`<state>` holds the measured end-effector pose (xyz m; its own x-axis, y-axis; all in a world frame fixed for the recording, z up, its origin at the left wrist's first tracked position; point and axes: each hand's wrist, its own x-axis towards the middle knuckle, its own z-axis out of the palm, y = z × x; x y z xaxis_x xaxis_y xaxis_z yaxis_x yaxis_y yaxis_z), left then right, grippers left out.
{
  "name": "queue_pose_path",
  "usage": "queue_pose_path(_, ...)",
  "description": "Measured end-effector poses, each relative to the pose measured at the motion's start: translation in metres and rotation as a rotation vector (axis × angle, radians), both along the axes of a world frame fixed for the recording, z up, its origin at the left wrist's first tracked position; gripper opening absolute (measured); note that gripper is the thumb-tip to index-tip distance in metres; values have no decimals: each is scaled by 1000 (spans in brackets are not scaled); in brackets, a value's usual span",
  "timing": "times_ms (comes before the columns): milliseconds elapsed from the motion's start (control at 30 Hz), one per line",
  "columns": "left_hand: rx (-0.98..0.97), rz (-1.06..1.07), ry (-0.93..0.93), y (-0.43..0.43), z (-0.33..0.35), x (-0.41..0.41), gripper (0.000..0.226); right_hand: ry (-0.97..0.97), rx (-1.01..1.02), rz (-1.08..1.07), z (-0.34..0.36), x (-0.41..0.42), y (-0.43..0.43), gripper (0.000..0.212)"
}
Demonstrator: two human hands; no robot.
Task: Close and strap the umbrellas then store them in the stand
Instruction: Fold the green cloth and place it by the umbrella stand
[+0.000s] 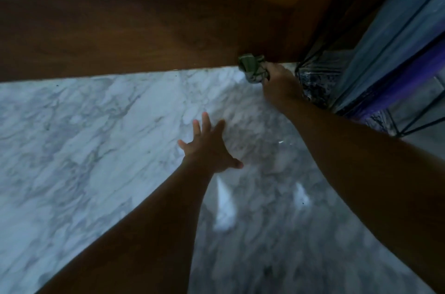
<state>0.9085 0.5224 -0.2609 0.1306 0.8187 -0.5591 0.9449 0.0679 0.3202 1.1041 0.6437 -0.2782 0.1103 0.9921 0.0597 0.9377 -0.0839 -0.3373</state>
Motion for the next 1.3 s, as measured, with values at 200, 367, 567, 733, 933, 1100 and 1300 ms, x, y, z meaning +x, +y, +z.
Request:
queue_pose_path(200, -21, 2, 16, 3, 4, 2, 125, 37, -3, -51, -11, -29, -95, 44)
queue_pose_path(367, -7, 36, -5, 3, 6, 4, 125, 102, -40, -70, -8, -46, -170, 42)
queue_pose_path(567, 159, 53, 43, -20, 12, 14, 75, 142, 28, -54, -3, -11, -239, 41)
queue_pose_path(733, 405, -131, 79, -74, 14, 62, 42, 67, 28, -131, 1, 71, -275, 46)
queue_pose_path(933, 291, -111, 80, -98, 12, 92, 39, 86, 12, -339, 13, 175, -279, 52)
queue_pose_path(1100, 133, -101, 8, -90, 21, 89, 63, -1, -47, -403, 13, 177, -274, 47)
queue_pose_path(1300, -48, 162, -437, -85, 51, 102, 55, 409, -177, -159, 47, 118, -248, 30)
